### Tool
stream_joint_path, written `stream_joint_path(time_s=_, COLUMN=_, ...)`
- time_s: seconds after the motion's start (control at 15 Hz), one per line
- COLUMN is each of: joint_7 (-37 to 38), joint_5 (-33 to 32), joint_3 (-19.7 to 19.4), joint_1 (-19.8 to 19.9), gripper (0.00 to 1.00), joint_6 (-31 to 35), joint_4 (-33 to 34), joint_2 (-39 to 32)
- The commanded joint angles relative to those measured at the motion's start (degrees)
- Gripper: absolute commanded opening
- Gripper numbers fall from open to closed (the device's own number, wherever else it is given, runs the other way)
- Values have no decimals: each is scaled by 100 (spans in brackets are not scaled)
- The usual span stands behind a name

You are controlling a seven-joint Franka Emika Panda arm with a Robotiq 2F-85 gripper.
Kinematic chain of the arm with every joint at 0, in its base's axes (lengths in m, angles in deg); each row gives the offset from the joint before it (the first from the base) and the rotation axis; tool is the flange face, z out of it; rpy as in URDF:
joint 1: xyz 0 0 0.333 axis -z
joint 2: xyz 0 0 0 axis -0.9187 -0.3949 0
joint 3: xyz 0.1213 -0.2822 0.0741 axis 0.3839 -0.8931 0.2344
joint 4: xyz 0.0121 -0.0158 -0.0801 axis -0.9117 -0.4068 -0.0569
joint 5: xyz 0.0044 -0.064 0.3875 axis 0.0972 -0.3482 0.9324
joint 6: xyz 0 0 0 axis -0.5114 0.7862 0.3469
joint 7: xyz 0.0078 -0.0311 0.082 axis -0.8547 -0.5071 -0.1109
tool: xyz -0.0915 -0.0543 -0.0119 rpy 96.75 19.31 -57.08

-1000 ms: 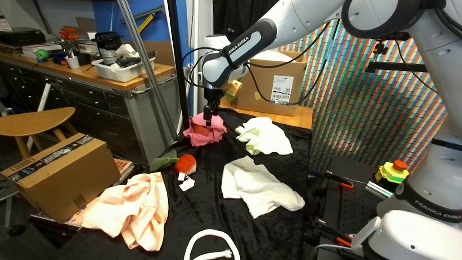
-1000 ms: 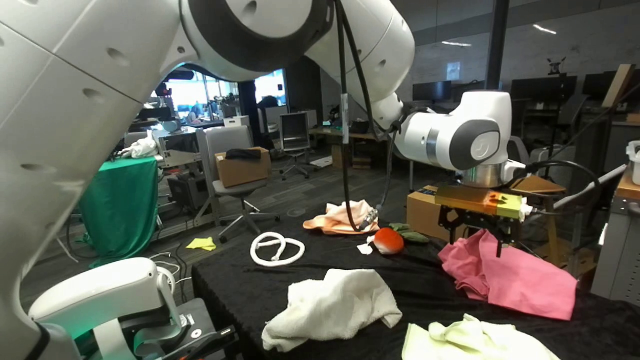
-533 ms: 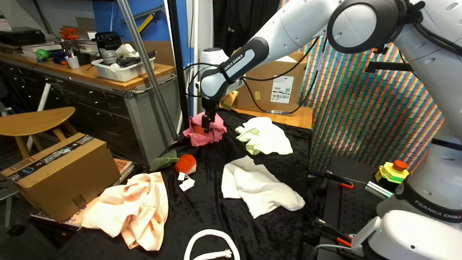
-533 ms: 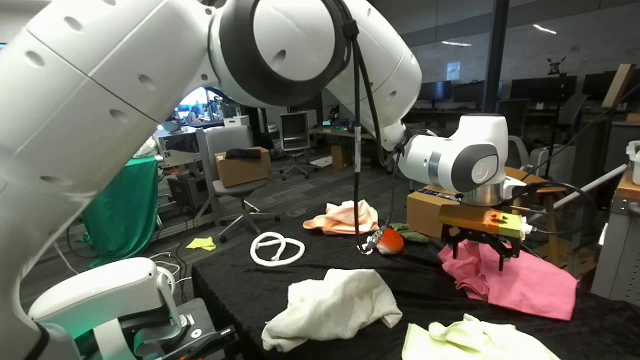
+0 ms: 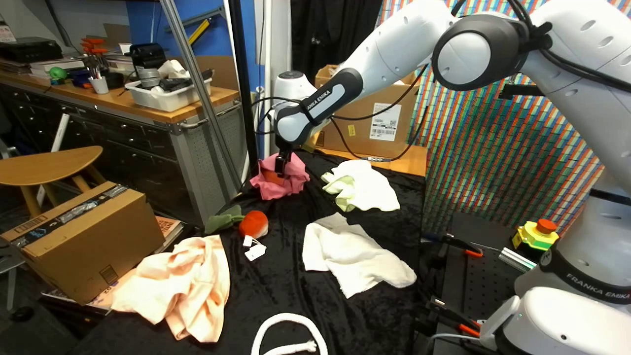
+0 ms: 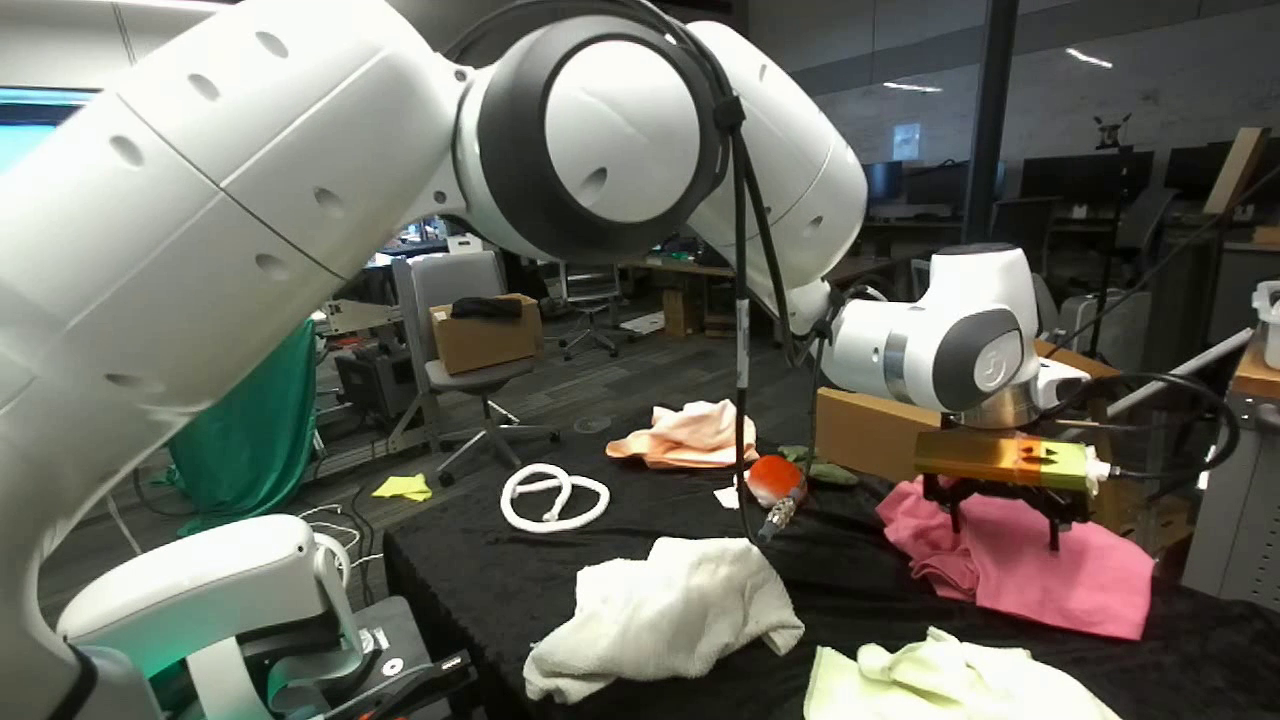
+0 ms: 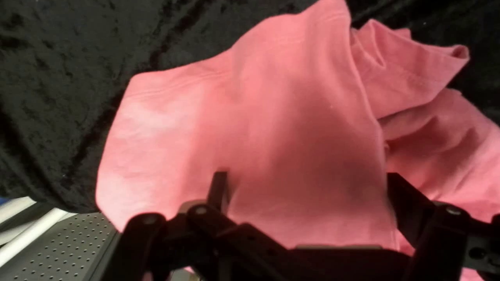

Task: Pile the t-shirts, ropes, radish and towel together

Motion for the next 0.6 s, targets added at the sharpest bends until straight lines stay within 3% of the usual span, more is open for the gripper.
stream_joint_path(time_s=0.0, joint_7=262, joint_5=-151, joint_3=-89, joint_1=26, gripper=100, joint_6=339, joint_4=594, joint_2=-457)
stream_joint_path(time_s=0.4, joint_7=559, joint_5=-146, joint_3=-256, joint_1=34, gripper=100, joint_6=435, joint_4=1050, joint_2=-853)
stream_joint_path(time_s=0.47, joint_7=573, joint_5=-142, joint_3=-264, joint_1=43, gripper=75, joint_6=382, joint_4=1087, joint_2=-872)
stream_joint_path(time_s=0.53, joint_7=600, joint_5=-136, joint_3=-276, joint_1=47, gripper=74, joint_6=354, joint_4=1136, joint_2=-902)
